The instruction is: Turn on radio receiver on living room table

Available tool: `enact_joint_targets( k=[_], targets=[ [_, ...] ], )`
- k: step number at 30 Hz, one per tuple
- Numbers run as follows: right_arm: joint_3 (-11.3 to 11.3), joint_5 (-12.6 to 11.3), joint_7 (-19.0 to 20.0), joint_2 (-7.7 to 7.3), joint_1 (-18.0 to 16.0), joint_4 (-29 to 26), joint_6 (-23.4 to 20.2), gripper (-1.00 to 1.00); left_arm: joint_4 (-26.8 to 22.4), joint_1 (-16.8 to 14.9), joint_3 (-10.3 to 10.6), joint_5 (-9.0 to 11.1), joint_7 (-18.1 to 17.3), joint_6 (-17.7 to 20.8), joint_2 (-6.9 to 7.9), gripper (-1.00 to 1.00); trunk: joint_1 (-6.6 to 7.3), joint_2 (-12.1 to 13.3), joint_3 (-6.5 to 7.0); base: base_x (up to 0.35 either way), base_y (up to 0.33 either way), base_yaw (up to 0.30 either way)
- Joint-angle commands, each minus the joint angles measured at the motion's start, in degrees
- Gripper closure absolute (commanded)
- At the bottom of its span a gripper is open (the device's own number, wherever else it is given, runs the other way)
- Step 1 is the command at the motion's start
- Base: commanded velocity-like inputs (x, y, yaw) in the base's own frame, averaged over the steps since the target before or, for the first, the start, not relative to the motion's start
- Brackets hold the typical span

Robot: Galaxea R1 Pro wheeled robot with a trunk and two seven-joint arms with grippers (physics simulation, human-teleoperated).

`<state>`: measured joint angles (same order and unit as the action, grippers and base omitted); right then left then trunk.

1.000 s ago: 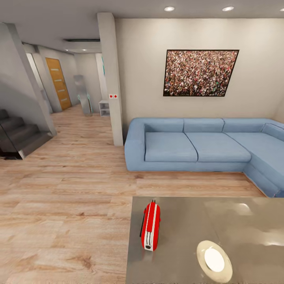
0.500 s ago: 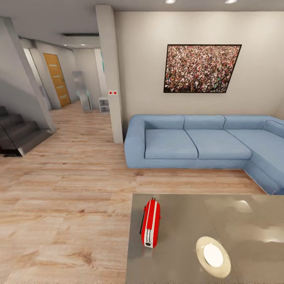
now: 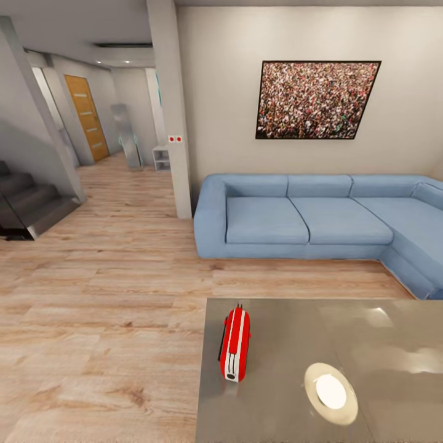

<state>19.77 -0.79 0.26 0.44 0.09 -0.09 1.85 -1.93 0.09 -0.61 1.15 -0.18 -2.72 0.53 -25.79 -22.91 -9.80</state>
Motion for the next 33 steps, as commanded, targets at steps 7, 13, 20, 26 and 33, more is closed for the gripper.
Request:
enact_joint_targets(
  k=[7, 13, 20, 26, 33],
  targets=[
    [0.0, 0.0, 0.0, 0.00, 0.0, 0.0, 0.0, -1.00, 0.0, 0.0, 0.0, 0.0, 0.0, 0.0, 0.00, -1.00, 0.00, 0.0, -0.66, 0.000, 0.000, 0.000],
    [0.0, 0.0, 0.0, 0.00, 0.0, 0.0, 0.0, -1.00, 0.0, 0.0, 0.0, 0.0, 0.0, 0.0, 0.00, -1.00, 0.00, 0.0, -1.22, 0.000, 0.000, 0.000],
    [0.0, 0.0, 0.0, 0.00, 0.0, 0.0, 0.0, -1.00, 0.0, 0.0, 0.0, 0.0, 0.0, 0.0, 0.00, -1.00, 0.00, 0.0, -1.88, 0.000, 0.000, 0.000],
    [0.0, 0.0, 0.0, 0.00, 0.0, 0.0, 0.0, -1.00, 0.0, 0.0, 0.0, 0.0, 0.0, 0.0, 0.00, -1.00, 0.00, 0.0, -2.44, 0.000, 0.000, 0.000],
    [0.0, 0.0, 0.0, 0.00, 0.0, 0.0, 0.0, -1.00, 0.0, 0.0, 0.0, 0.0, 0.0, 0.0, 0.00, -1.00, 0.00, 0.0, -3.10, 0.000, 0.000, 0.000]
  ],
)
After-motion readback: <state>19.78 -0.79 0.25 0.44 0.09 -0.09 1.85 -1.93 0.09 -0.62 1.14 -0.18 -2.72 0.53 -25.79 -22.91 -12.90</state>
